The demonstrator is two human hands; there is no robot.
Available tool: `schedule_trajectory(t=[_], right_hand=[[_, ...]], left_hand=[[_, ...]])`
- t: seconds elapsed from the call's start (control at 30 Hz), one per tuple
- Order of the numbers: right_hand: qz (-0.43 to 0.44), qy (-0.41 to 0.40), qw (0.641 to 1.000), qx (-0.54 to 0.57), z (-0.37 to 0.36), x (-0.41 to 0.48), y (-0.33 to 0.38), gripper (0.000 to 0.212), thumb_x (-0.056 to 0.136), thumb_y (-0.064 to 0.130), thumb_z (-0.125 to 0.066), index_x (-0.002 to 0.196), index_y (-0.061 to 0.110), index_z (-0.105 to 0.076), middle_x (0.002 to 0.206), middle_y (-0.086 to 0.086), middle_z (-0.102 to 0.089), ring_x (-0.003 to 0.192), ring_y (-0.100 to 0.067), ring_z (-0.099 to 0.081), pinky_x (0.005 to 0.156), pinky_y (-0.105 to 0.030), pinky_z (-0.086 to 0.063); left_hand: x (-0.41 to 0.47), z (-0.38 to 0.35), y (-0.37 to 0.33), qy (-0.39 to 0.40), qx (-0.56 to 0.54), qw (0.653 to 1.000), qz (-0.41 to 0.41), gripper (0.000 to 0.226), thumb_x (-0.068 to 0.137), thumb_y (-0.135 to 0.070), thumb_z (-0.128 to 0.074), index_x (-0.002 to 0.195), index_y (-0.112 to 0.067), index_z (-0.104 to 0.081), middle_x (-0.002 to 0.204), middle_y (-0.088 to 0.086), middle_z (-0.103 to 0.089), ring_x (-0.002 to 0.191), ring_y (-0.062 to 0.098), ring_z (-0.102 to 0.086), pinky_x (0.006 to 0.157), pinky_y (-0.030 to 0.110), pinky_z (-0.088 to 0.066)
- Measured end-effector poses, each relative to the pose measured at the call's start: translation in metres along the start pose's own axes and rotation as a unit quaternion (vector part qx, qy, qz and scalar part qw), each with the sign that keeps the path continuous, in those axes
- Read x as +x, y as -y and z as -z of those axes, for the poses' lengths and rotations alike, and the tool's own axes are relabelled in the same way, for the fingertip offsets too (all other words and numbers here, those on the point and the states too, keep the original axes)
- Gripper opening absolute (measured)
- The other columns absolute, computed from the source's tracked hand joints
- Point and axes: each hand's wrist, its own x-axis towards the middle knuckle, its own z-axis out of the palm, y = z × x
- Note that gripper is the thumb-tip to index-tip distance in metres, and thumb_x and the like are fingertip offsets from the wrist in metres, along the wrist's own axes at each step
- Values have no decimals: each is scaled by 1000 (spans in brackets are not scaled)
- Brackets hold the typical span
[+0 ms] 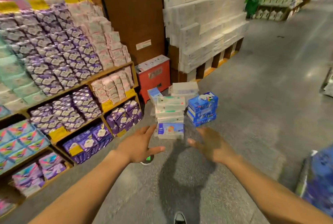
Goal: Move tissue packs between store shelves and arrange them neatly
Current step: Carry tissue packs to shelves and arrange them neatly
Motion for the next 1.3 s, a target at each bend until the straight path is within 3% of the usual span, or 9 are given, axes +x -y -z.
schedule_trajectory(t=[0.03,0.1,0.27,0.63,0.73,0.83,0.97,1.17,1.3], right_hand=[[9,-3,1000,7,7,26,2,46,99,54,-54,137,29,-57,115,10,-59,102,-17,-57,83,-31,-41],[12,-3,1000,6,14,78,1,51,98,54,-54,144,32,-51,129,8,-60,114,-21,-57,91,-35,-46],[-45,36,997,-46,22,198,-10,75,92,74,-40,148,23,-43,143,-4,-50,133,-28,-45,106,-41,-43],[-170,20,985,1,-33,456,-74,78,91,77,-40,149,25,-38,149,-5,-46,139,-31,-41,109,-50,-41],[-207,45,977,-4,-69,512,-102,76,96,70,-42,149,17,-38,140,-14,-50,131,-35,-46,102,-48,-46],[-226,71,972,-3,-113,563,-139,76,97,66,-45,150,12,-36,142,-17,-50,131,-36,-47,102,-44,-45],[-219,112,969,9,-190,644,-205,77,93,69,-49,147,15,-42,145,-14,-50,131,-34,-48,103,-44,-46],[-218,120,968,22,-342,755,-323,87,86,76,-50,149,17,-41,150,-9,-48,132,-29,-50,100,-39,-45],[-221,113,968,33,-444,793,-404,98,78,87,-44,150,21,-40,145,-10,-54,126,-32,-56,92,-40,-49]], left_hand=[[23,12,11,0,-4,1000,2,131,55,-103,-9,161,-28,1,168,5,-12,151,27,-24,116,41,-34],[68,34,31,-3,-9,1000,1,134,51,-103,-5,161,-26,0,168,3,-12,150,26,-25,116,38,-33],[174,56,83,-4,-23,1000,-2,133,54,-105,-2,161,-26,-3,168,0,-12,152,22,-21,120,39,-30],[450,49,215,60,-47,995,-63,108,76,-86,-38,161,-24,-11,165,3,-23,148,22,-29,116,31,-30],[520,9,253,82,-58,993,-55,132,55,-107,-13,159,-26,-19,161,2,-34,142,23,-38,113,38,-38],[577,-41,281,109,-73,990,-53,144,45,-108,0,159,-23,-19,163,2,-30,145,22,-35,115,36,-34],[654,-131,316,141,-75,986,-41,133,56,-105,-16,160,-22,-11,165,3,-25,147,22,-31,114,35,-33],[779,-316,382,144,-90,985,-13,134,55,-105,-13,160,-22,-10,163,9,-28,144,29,-36,113,43,-38],[839,-430,417,159,-127,979,23,105,83,-73,-54,161,-20,-7,162,11,-29,142,34,-38,112,42,-37]])
